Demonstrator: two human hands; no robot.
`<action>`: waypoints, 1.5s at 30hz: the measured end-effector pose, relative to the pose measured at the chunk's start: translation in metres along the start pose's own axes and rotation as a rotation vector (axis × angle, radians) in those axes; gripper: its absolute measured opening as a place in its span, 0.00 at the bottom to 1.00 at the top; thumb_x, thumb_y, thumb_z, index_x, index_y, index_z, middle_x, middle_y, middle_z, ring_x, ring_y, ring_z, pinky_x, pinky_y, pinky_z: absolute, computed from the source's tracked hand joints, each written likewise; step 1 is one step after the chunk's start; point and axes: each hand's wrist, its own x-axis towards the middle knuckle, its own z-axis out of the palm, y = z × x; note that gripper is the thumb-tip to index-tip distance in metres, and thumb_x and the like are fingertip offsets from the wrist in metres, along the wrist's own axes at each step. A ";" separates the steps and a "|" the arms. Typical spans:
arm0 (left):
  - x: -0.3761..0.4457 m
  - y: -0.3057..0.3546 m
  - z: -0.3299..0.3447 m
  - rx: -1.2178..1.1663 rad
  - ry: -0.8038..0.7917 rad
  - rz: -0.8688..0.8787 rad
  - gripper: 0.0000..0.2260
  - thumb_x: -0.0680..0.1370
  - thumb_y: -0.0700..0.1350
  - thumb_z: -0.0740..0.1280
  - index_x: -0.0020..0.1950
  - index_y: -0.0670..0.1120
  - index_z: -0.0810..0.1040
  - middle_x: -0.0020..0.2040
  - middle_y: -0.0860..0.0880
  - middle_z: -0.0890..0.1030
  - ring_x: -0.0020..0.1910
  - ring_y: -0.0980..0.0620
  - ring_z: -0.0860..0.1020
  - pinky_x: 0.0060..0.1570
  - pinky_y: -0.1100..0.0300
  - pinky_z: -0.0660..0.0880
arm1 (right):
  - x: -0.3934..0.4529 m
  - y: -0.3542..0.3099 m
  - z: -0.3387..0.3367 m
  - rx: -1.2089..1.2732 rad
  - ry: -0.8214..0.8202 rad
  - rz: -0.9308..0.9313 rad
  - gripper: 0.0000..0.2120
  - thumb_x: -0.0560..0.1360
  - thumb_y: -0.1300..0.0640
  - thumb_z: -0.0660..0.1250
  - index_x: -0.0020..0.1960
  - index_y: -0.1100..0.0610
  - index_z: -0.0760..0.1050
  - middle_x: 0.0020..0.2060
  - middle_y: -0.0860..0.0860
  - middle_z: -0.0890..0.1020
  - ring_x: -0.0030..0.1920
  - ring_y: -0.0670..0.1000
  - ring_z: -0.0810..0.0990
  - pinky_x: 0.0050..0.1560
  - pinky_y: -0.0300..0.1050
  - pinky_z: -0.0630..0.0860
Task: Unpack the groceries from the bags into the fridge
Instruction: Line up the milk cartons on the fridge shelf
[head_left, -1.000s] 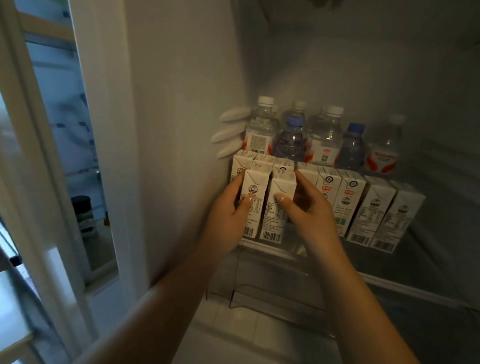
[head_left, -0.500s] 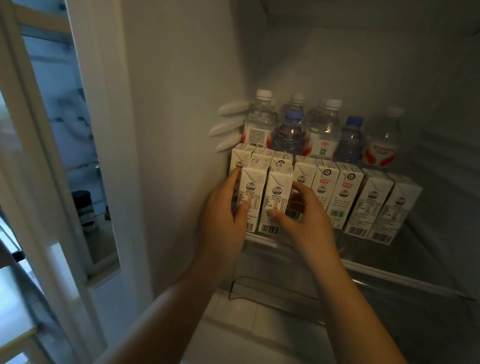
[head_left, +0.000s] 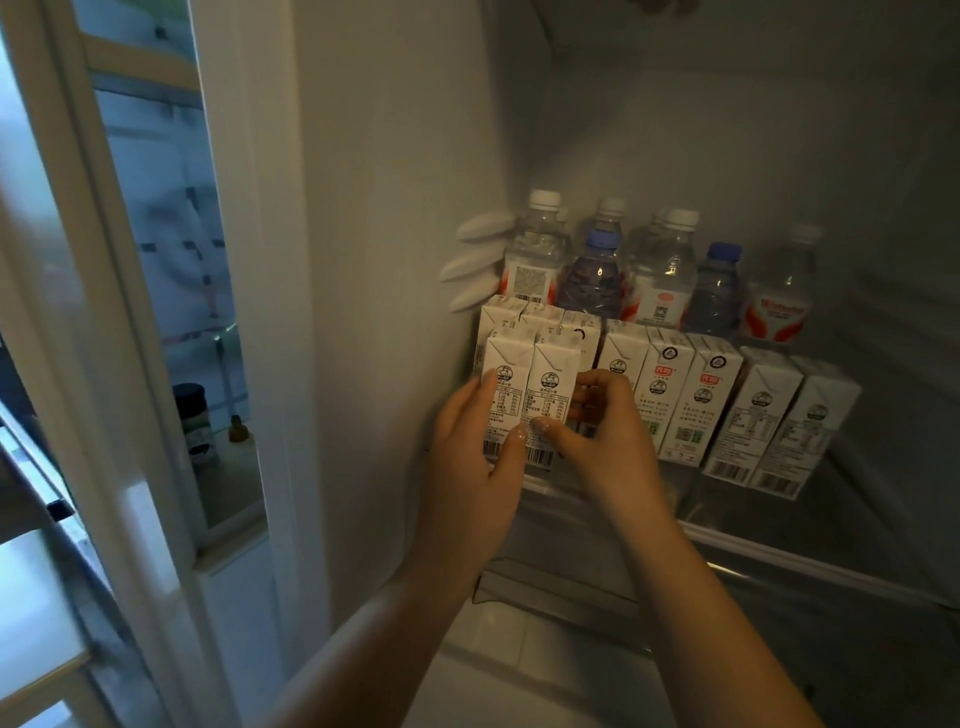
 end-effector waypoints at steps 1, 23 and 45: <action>0.002 -0.002 -0.001 0.012 0.013 0.003 0.24 0.77 0.43 0.64 0.73 0.46 0.65 0.69 0.50 0.67 0.66 0.56 0.70 0.62 0.55 0.73 | 0.001 0.000 0.004 -0.001 -0.001 -0.003 0.21 0.68 0.60 0.75 0.52 0.48 0.66 0.49 0.46 0.78 0.46 0.41 0.78 0.45 0.39 0.78; 0.018 -0.009 0.001 0.239 -0.077 0.009 0.30 0.77 0.51 0.62 0.77 0.47 0.56 0.76 0.48 0.54 0.74 0.51 0.58 0.70 0.51 0.64 | 0.016 0.005 0.030 -0.090 0.045 -0.023 0.20 0.69 0.58 0.74 0.53 0.50 0.66 0.51 0.50 0.77 0.48 0.46 0.77 0.47 0.41 0.76; -0.129 0.002 -0.059 0.542 -0.713 0.532 0.33 0.74 0.51 0.69 0.75 0.44 0.59 0.73 0.44 0.64 0.72 0.44 0.63 0.67 0.44 0.65 | -0.224 -0.036 -0.037 -0.863 0.105 0.164 0.33 0.67 0.52 0.75 0.68 0.56 0.68 0.65 0.54 0.72 0.64 0.56 0.70 0.62 0.45 0.66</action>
